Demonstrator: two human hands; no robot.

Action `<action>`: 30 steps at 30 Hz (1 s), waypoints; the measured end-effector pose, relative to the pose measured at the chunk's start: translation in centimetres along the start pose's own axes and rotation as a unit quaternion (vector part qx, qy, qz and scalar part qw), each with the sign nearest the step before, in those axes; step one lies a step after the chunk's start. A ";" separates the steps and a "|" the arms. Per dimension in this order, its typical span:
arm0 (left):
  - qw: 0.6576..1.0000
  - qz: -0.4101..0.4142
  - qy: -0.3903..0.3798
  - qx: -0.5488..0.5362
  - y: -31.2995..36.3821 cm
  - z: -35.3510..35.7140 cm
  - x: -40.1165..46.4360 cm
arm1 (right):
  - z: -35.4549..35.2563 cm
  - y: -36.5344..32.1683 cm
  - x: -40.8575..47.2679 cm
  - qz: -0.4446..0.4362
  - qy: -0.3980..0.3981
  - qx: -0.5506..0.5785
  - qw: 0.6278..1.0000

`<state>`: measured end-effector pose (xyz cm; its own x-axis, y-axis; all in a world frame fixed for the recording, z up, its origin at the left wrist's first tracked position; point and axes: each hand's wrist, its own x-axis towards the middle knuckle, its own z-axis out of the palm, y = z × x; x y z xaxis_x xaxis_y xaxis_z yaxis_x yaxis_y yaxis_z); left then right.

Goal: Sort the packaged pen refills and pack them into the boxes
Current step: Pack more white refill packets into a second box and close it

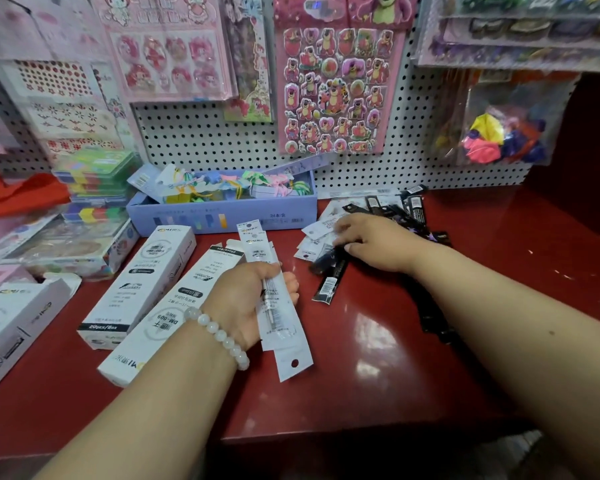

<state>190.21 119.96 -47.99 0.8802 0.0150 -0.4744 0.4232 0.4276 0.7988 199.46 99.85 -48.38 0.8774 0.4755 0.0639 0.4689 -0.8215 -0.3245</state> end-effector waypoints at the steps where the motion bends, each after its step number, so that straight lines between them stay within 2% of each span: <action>1: 1.000 0.002 0.001 -0.002 0.0 0.0 0.0 | 0.1 0.2 -0.8 -0.001 0.001 0.013 1.000; 4: 1.000 0.006 0.004 -0.003 -0.1 0.0 -0.1 | -0.6 0.7 -2.0 0.028 0.025 0.050 0.998; 8: 1.000 0.011 0.012 -0.009 -0.1 0.4 -0.2 | -1.8 0.3 0.0 0.016 0.054 -0.010 0.998; 10: 1.000 0.009 0.010 -0.013 -0.2 0.6 -0.2 | -2.1 0.1 2.2 0.015 0.012 -0.036 0.999; 13: 1.000 0.006 0.007 -0.016 -0.3 0.7 -0.2 | -1.9 -0.6 4.8 0.014 -0.131 -0.111 0.985; 15: 1.000 0.007 0.010 -0.015 -0.4 0.6 -0.1 | -1.7 -1.4 5.5 -0.003 -0.186 -0.162 0.969; 21: 1.000 0.015 0.020 -0.019 -0.3 0.1 0.3 | -1.2 -2.9 5.9 -0.068 -0.167 -0.170 0.969; 26: 0.999 0.018 0.020 -0.023 -0.5 0.0 0.2 | -0.7 -3.6 7.3 -0.097 -0.223 -0.322 0.915; 30: 0.999 0.025 0.020 -0.013 -0.5 0.1 -0.1 | -1.2 -4.4 6.9 -0.094 -0.217 -0.316 0.919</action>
<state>189.96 119.62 -48.29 0.8909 0.0724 -0.4483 0.3721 0.4496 0.8120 203.60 106.42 -45.41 0.7155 0.5962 -0.3640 0.6943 -0.6649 0.2755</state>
